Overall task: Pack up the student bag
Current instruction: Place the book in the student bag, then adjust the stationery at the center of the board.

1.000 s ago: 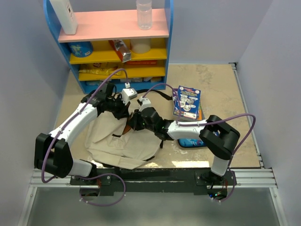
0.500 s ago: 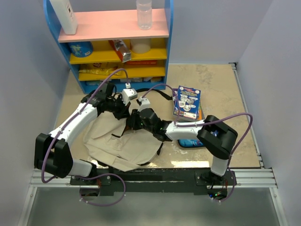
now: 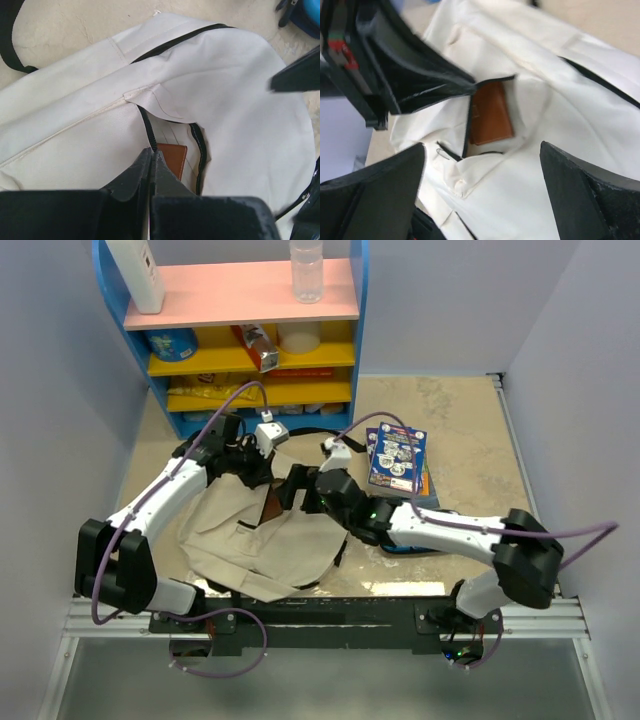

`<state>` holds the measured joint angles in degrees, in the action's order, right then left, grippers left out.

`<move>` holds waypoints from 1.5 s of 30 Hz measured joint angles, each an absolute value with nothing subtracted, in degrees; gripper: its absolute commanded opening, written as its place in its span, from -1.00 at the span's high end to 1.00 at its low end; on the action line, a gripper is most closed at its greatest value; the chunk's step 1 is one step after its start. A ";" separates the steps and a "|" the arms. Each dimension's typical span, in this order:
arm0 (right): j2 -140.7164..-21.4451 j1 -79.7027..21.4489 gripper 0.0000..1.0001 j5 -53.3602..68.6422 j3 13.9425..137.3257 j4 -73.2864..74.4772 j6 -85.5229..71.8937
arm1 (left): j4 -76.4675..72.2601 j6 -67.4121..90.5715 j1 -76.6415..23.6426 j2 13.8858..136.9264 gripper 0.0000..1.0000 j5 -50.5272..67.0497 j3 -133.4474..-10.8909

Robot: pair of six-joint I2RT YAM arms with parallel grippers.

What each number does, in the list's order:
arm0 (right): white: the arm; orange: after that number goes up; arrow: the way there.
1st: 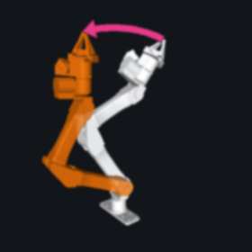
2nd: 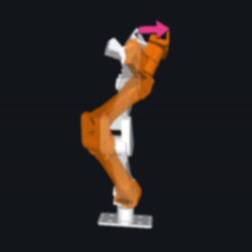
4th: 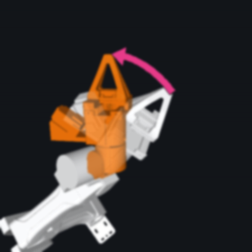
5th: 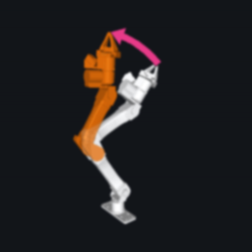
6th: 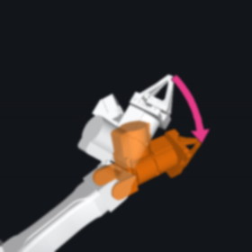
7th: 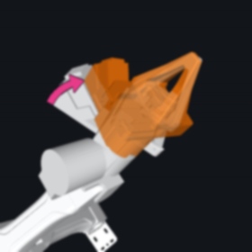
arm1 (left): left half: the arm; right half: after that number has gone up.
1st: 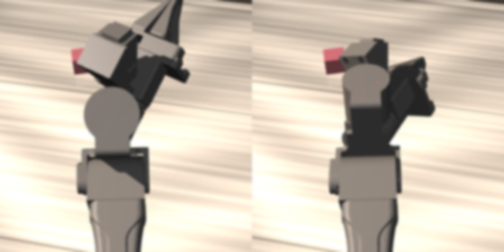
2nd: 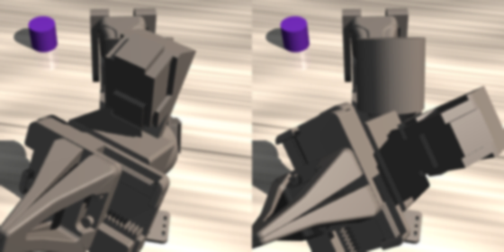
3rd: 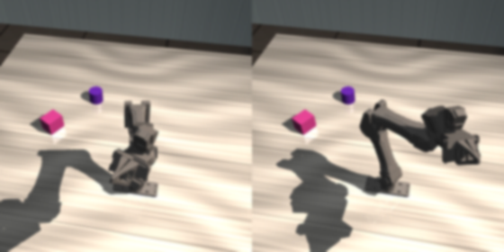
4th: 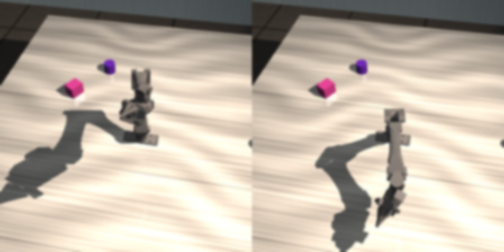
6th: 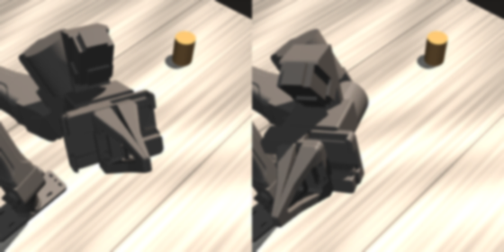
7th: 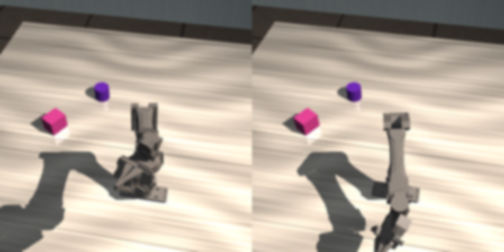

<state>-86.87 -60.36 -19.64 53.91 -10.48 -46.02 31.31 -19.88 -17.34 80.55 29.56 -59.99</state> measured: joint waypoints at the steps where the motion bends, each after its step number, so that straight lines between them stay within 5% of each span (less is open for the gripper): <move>1: -84.77 -60.38 -0.98 -21.61 54.94 -5.85 -48.60 | 30.94 -19.64 -17.21 80.88 1.00 29.52 -59.99; 11: -85.43 -58.72 -0.97 -35.42 64.05 44.69 -83.07 | 29.71 -19.03 -16.88 81.71 1.00 29.23 -59.99; 20: -84.14 -52.56 -0.95 -35.62 55.81 65.93 -104.71 | 29.65 -19.20 -16.88 81.67 1.00 29.45 -59.51; 33: -75.66 -48.29 -0.96 -39.79 48.90 69.14 -111.48 | 29.67 -20.67 -16.88 81.52 1.00 30.26 -58.57; 45: -85.69 -39.35 -0.96 -41.08 50.22 64.71 -112.40 | 29.93 -21.91 -16.88 80.12 1.00 30.33 -58.13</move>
<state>-85.69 -39.35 -41.08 50.22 64.71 -112.40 29.93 -21.91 -16.88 80.12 30.33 -58.13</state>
